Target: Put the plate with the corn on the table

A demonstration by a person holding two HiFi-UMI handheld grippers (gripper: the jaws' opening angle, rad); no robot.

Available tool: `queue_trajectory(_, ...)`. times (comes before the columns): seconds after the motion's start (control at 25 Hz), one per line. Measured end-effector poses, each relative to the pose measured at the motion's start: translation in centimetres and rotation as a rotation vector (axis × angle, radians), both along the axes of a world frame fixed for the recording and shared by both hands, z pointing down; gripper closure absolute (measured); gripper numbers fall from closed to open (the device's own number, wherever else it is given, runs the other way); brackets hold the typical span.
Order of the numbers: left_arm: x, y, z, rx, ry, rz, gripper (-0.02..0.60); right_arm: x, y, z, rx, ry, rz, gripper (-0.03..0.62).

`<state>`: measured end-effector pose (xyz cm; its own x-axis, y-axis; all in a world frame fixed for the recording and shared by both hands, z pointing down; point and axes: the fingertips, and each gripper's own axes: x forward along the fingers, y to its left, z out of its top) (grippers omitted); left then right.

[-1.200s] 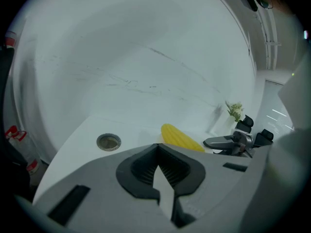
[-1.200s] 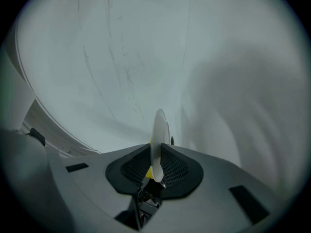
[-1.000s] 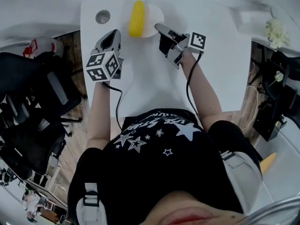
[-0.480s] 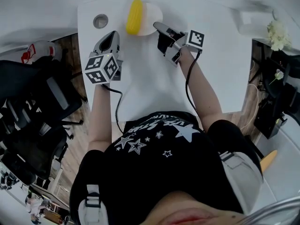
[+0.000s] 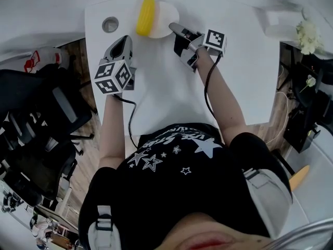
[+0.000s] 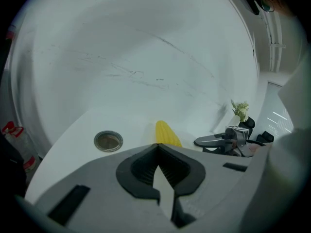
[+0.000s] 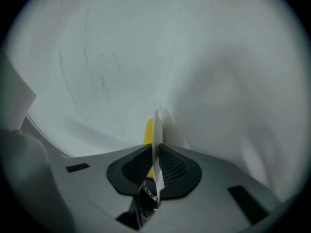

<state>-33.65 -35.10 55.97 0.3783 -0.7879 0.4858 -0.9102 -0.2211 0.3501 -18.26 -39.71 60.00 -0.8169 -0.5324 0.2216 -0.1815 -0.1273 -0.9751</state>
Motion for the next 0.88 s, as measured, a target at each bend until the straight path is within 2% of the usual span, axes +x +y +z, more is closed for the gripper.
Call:
queue_trajectory(0.24,0.8,0.2,-0.1,0.001,0.001,0.007,0.577,0.6,0.0,0.9,-0.057,0.164,0.004,0.576)
queue_trajectory(0.44,1.5,0.6,-0.3,0.002,0.001,0.01,0.577,1.1,0.3,1.7,-0.115,0.204,0.017,0.577)
queue_trajectory(0.8,1.7,1.3,-0.8,0.005,0.002,0.016,0.577,1.1,0.1,2.1,-0.121,0.334,-0.025,0.576)
queue_trajectory(0.88,1.7,1.4,-1.0,0.008,0.003,0.015,0.577,0.9,0.0,1.9,-0.112,0.356,-0.037,0.541)
